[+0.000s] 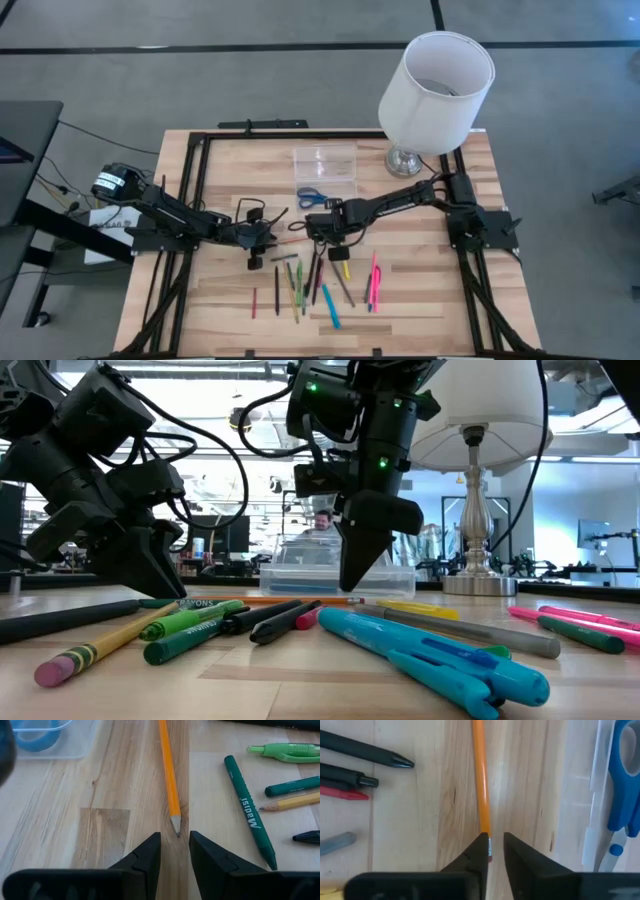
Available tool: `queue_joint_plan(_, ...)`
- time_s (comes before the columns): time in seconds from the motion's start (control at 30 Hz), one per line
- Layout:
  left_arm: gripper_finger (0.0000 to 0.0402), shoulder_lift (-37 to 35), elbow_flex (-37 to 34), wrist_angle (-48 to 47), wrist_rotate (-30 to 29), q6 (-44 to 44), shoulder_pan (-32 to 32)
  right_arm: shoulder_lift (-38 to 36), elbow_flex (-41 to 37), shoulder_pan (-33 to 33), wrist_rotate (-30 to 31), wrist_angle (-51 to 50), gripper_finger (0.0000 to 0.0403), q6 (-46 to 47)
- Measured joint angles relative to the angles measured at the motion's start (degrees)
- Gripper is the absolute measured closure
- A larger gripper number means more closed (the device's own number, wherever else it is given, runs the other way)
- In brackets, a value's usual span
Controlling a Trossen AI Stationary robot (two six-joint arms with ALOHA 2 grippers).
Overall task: Pick & place school supplies into a supply box
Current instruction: Put the orange pencil into the supply box
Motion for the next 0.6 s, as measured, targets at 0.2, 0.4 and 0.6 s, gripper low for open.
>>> queue_joint_plan(0.2,0.0303,0.0,0.0,0.0,0.0,0.4,0.0,0.0,-2.1,-1.5,-4.3,3.1,0.0305,-1.2)
queue_joint_plan(0.4,0.0330,0.0,0.0,0.0,0.3,1.2,0.0,0.0,-3.0,-1.5,-4.4,4.4,0.0301,-1.5)
queue_joint_plan(0.6,0.0373,0.0,0.0,0.1,-0.1,1.9,0.1,0.0,-3.0,-1.5,-4.4,5.4,0.0310,-1.5)
